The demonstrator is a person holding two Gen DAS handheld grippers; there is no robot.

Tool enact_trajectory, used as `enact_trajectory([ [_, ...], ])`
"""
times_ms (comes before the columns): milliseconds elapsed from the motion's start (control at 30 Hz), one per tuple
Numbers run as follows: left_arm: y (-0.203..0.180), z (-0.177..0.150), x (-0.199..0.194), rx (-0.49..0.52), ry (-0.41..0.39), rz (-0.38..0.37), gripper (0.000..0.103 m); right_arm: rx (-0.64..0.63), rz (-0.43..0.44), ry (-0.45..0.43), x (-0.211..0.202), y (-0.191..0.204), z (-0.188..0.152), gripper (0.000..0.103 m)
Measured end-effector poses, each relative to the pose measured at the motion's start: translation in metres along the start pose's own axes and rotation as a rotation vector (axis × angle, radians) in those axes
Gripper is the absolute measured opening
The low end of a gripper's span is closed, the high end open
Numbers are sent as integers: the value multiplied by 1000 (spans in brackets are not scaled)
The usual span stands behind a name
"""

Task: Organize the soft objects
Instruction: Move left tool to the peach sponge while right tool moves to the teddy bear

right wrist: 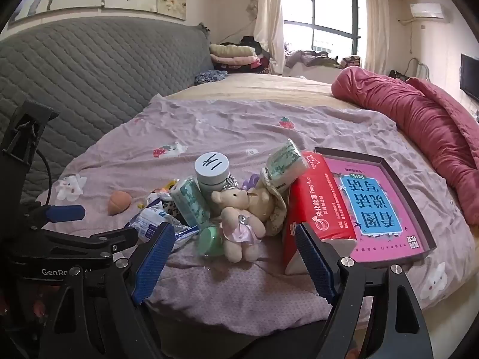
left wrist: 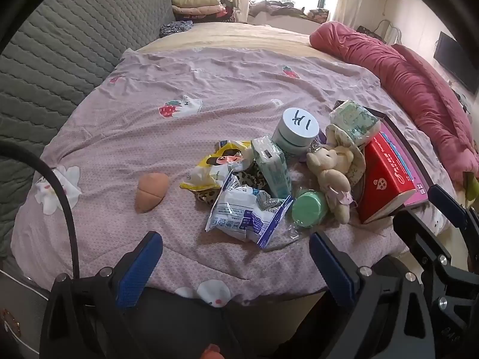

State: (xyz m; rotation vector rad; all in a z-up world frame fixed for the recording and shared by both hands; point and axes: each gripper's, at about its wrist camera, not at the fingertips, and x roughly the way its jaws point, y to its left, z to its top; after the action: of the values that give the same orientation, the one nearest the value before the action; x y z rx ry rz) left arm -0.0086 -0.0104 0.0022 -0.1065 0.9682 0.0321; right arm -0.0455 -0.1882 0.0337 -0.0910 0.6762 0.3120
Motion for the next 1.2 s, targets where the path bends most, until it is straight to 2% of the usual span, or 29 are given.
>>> enact_trajectory([
  [533,-3,-3,1,11,12,0,99,-1,2,6,2,1,-1,83],
  [933,9,-2,5,-31,27,-19,99,-6,39,18,9,4,-1,83],
  [1067,22,1,8,-70,33,-37,99,-3,41,55,23,6,-2,83],
  [1200,47,5,12,-132,29,-22,99,-31,21,78,40,6,-2,83],
])
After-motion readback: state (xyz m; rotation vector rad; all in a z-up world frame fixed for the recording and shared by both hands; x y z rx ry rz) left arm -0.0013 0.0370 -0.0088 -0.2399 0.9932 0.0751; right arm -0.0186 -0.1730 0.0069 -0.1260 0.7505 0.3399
